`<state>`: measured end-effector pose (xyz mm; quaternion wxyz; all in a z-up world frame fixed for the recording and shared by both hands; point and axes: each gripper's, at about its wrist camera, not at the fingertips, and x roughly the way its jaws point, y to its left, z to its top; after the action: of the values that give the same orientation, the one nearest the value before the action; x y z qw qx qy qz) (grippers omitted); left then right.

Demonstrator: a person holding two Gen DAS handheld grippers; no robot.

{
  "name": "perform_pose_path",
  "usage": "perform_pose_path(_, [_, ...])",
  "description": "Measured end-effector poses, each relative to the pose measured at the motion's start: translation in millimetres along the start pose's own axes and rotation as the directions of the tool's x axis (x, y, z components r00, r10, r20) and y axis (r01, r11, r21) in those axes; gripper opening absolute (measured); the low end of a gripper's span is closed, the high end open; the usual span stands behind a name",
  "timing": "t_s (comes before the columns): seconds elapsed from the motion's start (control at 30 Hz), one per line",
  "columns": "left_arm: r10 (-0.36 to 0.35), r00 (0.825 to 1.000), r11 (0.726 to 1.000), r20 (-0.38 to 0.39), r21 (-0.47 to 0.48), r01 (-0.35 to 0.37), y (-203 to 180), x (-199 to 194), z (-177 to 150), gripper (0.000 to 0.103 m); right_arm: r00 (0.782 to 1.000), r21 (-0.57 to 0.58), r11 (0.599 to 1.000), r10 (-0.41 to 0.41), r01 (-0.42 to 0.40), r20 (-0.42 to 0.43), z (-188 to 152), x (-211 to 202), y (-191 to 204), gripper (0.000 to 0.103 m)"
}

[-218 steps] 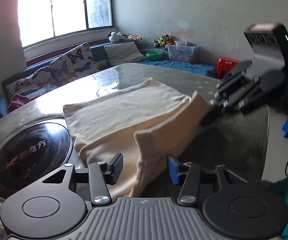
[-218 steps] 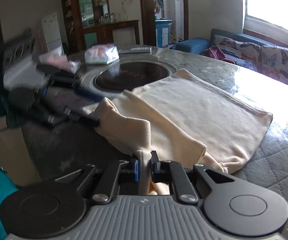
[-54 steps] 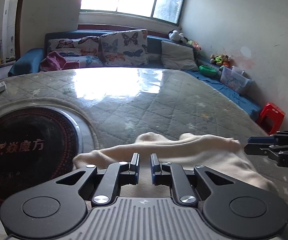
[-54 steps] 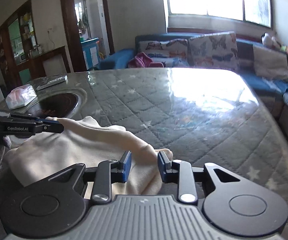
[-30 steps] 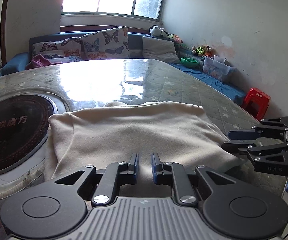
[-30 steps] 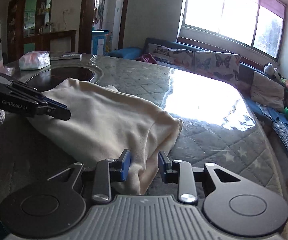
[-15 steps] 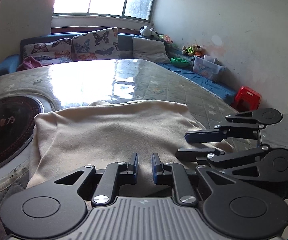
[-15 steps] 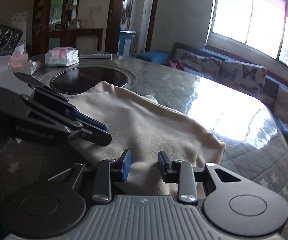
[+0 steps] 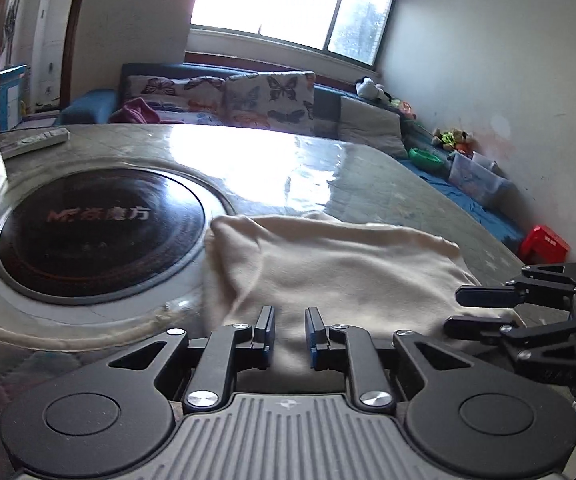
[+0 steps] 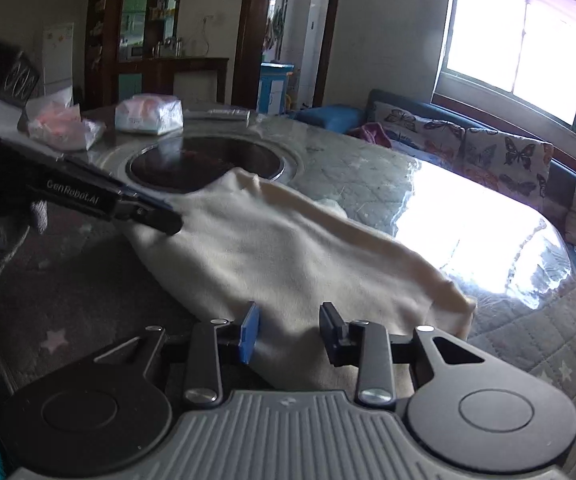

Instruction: Fold clothes

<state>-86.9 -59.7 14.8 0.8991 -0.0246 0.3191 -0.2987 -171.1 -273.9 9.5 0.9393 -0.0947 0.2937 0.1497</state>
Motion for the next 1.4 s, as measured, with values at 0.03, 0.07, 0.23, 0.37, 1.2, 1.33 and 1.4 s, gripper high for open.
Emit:
perform_pose_path(0.03, [0.003,1.0,1.0,-0.003,-0.011,-0.003,2.9,0.3,0.1,0.018,1.0,0.017,1.0,0.004,-0.004,0.007,1.6,-0.9,-2.8,0.034])
perform_pose_path(0.07, [0.006,1.0,1.0,-0.015,-0.023,-0.007,5.2,2.2,-1.0,0.018,1.0,0.028,1.0,0.004,-0.004,-0.003,1.4,1.0,-4.9,0.034])
perform_pose_path(0.23, [0.006,1.0,1.0,-0.023,-0.023,-0.006,6.4,0.9,-4.3,0.018,0.999,0.07,0.997,0.03,-0.028,-0.04,-1.4,6.3,-12.7,0.035])
perform_pose_path(0.37, [0.004,1.0,1.0,-0.023,-0.028,-0.004,6.9,1.4,-4.1,0.019,0.999,0.093,0.995,0.041,-0.04,-0.002,15.6,3.9,-21.9,0.035])
perform_pose_path(1.2, [-0.021,0.999,0.998,-0.03,-0.057,0.019,13.7,1.3,-5.9,0.019,0.992,0.12,0.988,0.11,-0.102,-0.065,66.2,95.4,-37.5,0.016])
perform_pose_path(1.33, [-0.028,0.999,0.998,-0.028,-0.06,0.027,15.8,1.0,-6.8,0.019,0.991,0.15,0.986,0.092,-0.077,-0.094,67.1,111.3,-48.3,0.015])
perform_pose_path(1.4, [-0.029,0.999,0.998,-0.03,-0.059,0.027,16.1,0.5,-6.7,0.019,0.991,0.173,0.981,0.1,-0.084,-0.087,66.1,113.4,-53.4,0.015])
